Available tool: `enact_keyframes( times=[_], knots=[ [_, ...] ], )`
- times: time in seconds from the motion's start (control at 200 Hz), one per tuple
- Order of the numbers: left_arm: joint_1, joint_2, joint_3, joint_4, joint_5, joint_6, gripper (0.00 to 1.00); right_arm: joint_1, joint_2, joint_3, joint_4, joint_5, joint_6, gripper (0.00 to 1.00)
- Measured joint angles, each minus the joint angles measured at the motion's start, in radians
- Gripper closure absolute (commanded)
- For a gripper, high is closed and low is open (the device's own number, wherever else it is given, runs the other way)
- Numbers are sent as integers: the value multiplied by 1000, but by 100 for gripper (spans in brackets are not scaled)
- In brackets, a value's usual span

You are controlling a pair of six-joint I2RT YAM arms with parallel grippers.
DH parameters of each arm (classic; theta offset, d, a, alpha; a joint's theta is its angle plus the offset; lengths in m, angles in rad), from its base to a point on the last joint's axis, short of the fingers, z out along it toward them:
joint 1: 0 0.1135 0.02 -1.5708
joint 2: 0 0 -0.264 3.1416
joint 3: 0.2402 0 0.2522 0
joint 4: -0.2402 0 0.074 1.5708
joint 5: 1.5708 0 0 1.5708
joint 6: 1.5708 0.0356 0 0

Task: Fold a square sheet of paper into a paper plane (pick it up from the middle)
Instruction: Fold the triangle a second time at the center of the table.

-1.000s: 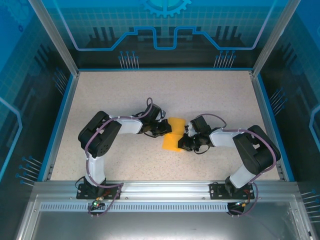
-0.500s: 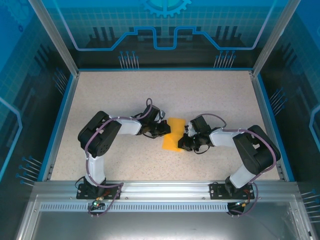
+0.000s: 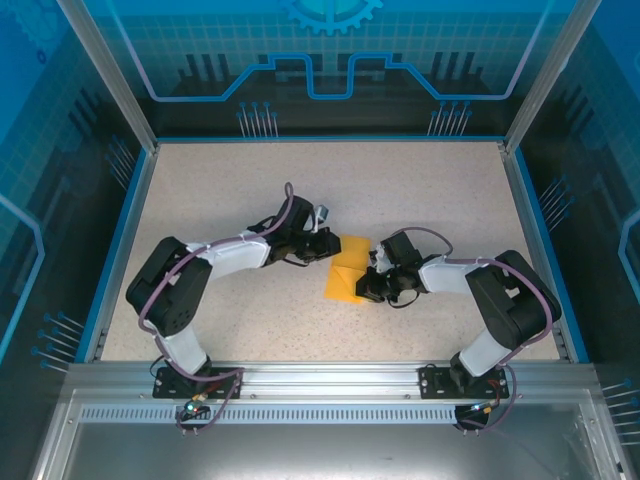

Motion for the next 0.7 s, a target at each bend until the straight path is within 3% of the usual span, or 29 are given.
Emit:
enact_keyframes(
  times=[0.275, 0.7],
  knots=[
    [-94, 66, 0, 29, 30, -42, 88, 0, 0, 0, 0, 0, 0, 93],
    [-100, 169, -48, 68, 19, -51, 90, 0, 0, 0, 1, 0, 0, 93]
  ],
)
